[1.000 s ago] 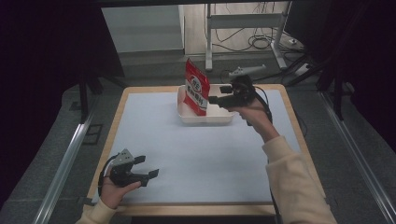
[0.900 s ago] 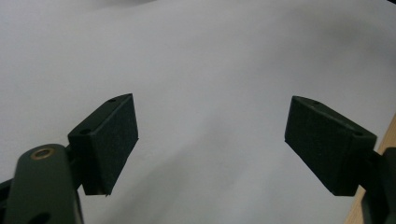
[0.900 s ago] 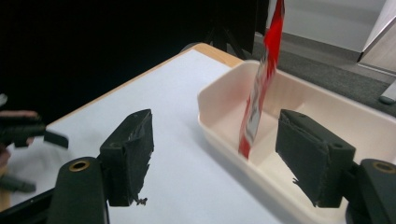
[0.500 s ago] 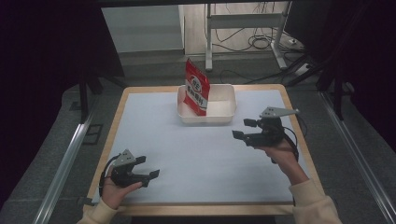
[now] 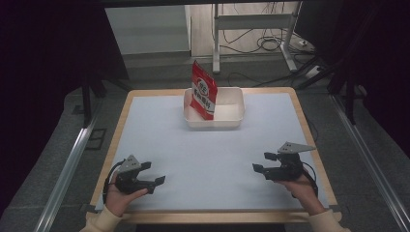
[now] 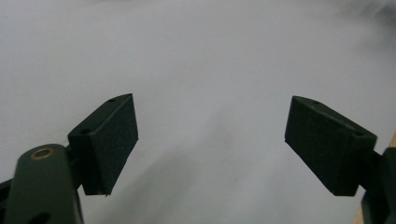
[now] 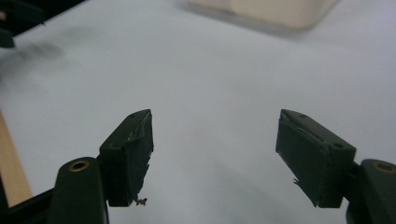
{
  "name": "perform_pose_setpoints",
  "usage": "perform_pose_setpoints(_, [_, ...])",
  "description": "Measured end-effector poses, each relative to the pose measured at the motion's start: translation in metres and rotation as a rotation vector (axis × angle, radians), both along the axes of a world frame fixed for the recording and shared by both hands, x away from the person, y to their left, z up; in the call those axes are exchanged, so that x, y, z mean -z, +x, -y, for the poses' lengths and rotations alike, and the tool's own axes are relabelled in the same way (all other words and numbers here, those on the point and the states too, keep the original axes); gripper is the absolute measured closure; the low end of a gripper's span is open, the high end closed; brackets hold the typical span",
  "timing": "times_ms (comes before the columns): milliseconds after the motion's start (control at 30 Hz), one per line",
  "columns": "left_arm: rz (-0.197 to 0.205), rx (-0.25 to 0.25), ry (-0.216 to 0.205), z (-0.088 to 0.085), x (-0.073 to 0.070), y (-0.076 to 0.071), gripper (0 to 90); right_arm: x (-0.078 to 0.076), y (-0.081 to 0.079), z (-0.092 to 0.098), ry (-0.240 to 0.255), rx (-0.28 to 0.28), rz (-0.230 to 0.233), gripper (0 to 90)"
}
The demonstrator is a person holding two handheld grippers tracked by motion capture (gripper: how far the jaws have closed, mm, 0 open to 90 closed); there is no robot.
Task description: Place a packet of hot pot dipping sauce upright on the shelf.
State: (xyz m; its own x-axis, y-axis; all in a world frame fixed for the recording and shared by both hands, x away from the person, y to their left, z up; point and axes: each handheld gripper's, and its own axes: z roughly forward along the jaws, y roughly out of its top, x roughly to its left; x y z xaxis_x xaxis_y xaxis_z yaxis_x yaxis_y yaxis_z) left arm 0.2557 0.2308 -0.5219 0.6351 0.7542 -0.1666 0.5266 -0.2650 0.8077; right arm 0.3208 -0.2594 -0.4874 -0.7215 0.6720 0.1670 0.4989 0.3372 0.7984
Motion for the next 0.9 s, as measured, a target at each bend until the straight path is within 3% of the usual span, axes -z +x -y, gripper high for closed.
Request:
perform_pose_setpoints(100, [-0.001,0.0,0.0,-0.0003,0.0003,0.0002,17.1,0.0062,0.002,0.0019,-0.012,0.009,-0.011,27.2])
perform_pose_setpoints(267, [-0.003,0.003,0.002,-0.0006,0.0011,0.0008,17.1,0.003,0.0024,0.003,0.012,0.017,0.005,27.1])
perform_pose_setpoints(900, [-0.002,0.002,0.004,-0.0009,0.001,0.0006,17.1,0.0037,0.0001,0.0013,-0.003,0.011,0.029,25.6])
